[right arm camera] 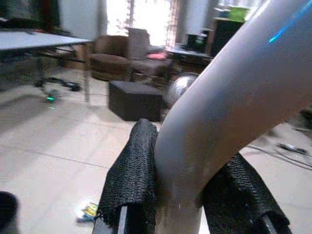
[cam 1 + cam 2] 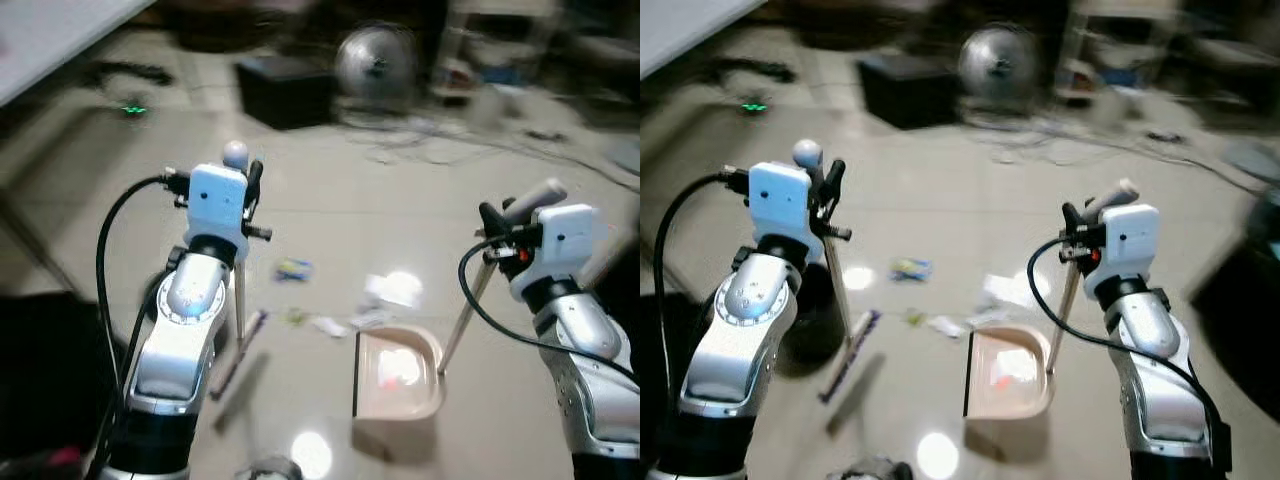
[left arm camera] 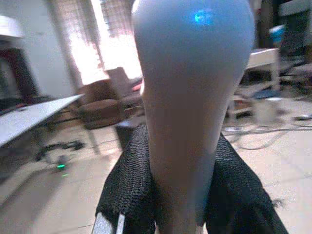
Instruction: Sweep floor
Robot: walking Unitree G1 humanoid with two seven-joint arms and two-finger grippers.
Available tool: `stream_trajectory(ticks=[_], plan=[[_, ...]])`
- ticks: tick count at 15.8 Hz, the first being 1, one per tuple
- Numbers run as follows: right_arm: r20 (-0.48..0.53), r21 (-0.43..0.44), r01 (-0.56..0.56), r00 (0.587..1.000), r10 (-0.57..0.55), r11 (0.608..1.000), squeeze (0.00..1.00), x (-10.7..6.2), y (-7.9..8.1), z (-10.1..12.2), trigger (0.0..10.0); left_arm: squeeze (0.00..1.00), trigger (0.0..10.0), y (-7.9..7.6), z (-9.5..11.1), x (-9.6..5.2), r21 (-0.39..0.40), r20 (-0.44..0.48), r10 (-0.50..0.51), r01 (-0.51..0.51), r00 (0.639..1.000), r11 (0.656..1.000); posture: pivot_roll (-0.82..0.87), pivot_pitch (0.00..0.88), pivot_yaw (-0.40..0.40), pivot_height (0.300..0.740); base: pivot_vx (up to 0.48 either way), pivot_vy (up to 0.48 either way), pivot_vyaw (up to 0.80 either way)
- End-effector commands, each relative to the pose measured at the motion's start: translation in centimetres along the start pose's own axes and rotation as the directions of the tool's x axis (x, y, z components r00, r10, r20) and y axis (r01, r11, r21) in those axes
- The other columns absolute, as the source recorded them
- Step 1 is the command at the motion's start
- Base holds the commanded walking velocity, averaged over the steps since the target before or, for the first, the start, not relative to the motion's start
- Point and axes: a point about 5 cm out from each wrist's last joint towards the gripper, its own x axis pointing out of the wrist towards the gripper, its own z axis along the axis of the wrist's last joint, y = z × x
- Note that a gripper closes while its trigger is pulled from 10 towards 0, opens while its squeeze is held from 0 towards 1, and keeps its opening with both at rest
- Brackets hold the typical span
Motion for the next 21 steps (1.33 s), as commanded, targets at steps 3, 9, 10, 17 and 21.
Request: stream_trajectory(ticks=[3,9,10,17,21], plan=[[0.070,0.006,0.022,0.997,-0.022,1.000,0.00,0.1,-0.2,1.1,10.0,0.00,10.0,0.1,0.9,0.3,0.005,0.053,0.002,-0.002,0.999,1.000,0.00,0.000,0.039,0.740,0.413,0.000,0.27],[0.064,-0.008,0.045,0.997,-0.044,0.999,0.00,-0.1,-0.3,0.9,10.0,0.00,10.0,-0.1,0.9,0.4,-0.014,0.064,-0.011,0.012,0.998,1.000,0.00,0.005,0.040,0.740,0.431,0.000,0.00],[0.062,0.000,0.048,0.997,-0.048,0.999,0.00,-0.1,-0.4,0.9,10.0,0.00,10.0,-0.3,1.0,0.1,-0.028,0.079,-0.030,0.032,0.996,0.999,0.00,0.006,0.039,0.740,0.431,0.000,0.00],[0.032,0.036,0.046,0.998,-0.047,0.998,0.00,-0.2,-0.3,0.3,10.0,0.00,10.0,-1.0,0.3,-0.7,-0.064,0.051,-0.141,0.145,0.989,0.987,0.00,0.013,0.039,0.740,0.410,0.000,-0.08],[0.028,0.040,0.039,0.999,-0.041,0.998,0.00,-0.3,-0.1,0.1,10.0,0.00,10.0,-1.5,-0.3,-0.8,-0.073,0.023,-0.194,0.195,0.981,0.978,0.00,0.013,0.038,0.740,0.405,0.000,-0.74]])
